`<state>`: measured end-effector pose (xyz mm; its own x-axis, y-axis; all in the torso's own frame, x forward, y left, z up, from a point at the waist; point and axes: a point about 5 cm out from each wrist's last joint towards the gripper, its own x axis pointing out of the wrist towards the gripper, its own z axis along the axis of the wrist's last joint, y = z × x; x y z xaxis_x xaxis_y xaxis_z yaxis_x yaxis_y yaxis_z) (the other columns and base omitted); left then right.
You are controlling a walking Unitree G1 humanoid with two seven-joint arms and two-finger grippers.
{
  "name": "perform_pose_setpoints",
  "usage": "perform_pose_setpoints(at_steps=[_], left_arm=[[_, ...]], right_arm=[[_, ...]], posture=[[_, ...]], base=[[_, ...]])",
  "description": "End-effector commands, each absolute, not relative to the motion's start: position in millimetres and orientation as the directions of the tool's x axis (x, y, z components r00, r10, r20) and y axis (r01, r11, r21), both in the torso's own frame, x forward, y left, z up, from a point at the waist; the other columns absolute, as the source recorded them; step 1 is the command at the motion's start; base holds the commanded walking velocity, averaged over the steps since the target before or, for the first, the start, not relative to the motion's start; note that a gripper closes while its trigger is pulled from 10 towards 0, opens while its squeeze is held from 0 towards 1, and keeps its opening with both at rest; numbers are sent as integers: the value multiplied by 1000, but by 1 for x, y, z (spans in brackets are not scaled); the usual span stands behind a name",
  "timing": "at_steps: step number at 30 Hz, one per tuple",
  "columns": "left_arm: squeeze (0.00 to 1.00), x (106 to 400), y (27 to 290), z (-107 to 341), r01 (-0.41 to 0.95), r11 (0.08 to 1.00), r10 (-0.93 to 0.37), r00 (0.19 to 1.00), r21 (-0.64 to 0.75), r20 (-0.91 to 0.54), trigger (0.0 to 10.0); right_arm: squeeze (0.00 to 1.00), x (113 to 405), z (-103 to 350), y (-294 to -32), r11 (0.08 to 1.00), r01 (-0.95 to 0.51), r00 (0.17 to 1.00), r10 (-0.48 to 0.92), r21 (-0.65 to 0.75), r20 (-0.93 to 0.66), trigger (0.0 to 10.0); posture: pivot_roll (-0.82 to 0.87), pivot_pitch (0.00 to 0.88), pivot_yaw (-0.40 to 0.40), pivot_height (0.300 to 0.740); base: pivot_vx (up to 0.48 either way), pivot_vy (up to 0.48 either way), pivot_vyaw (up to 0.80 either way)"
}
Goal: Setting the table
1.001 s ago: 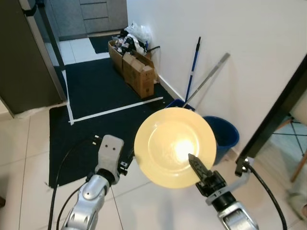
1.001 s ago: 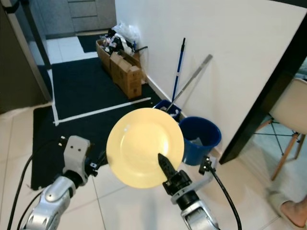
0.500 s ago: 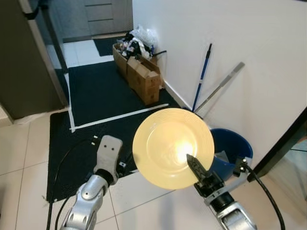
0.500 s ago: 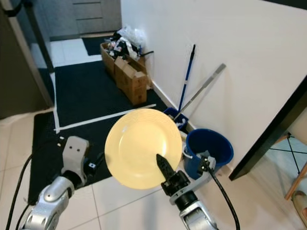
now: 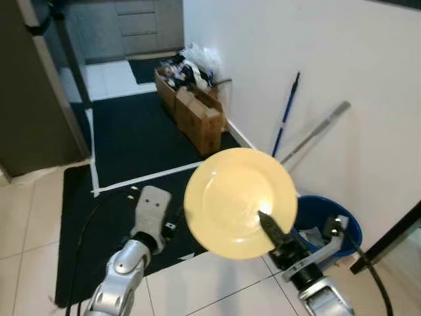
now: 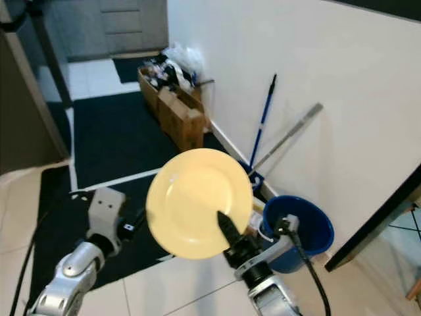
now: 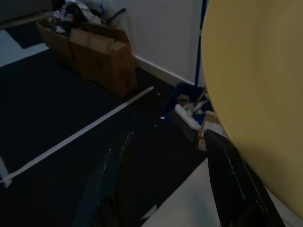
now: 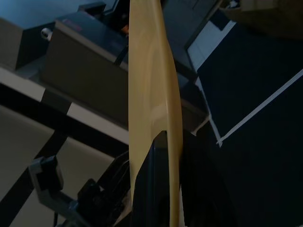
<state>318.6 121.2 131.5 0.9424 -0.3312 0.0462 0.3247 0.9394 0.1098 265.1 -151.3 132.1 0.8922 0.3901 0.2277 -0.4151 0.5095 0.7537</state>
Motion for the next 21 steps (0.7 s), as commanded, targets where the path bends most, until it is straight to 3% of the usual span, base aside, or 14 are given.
perform_pose_setpoints(at_steps=[1, 9, 21], left_arm=[[0, 316, 117, 125, 343, 932, -348, 937, 120, 21, 10000], [0, 315, 114, 120, 343, 936, -342, 939, 80, -34, 10000], [0, 312, 109, 112, 340, 937, -347, 930, -76, -119, 10000]], right_arm=[[0, 263, 132, -151, 512, -419, 890, 396, 750, 228, 10000], [0, 263, 135, -149, 521, -441, 878, 419, 731, 231, 10000], [0, 262, 142, -144, 513, -489, 851, 457, 706, 258, 10000]], posture=[[-33, 92, 87, 740], [-36, 92, 86, 740], [-37, 92, 83, 740]], base=[[480, 0, 0], [292, 0, 0], [0, 0, 776]])
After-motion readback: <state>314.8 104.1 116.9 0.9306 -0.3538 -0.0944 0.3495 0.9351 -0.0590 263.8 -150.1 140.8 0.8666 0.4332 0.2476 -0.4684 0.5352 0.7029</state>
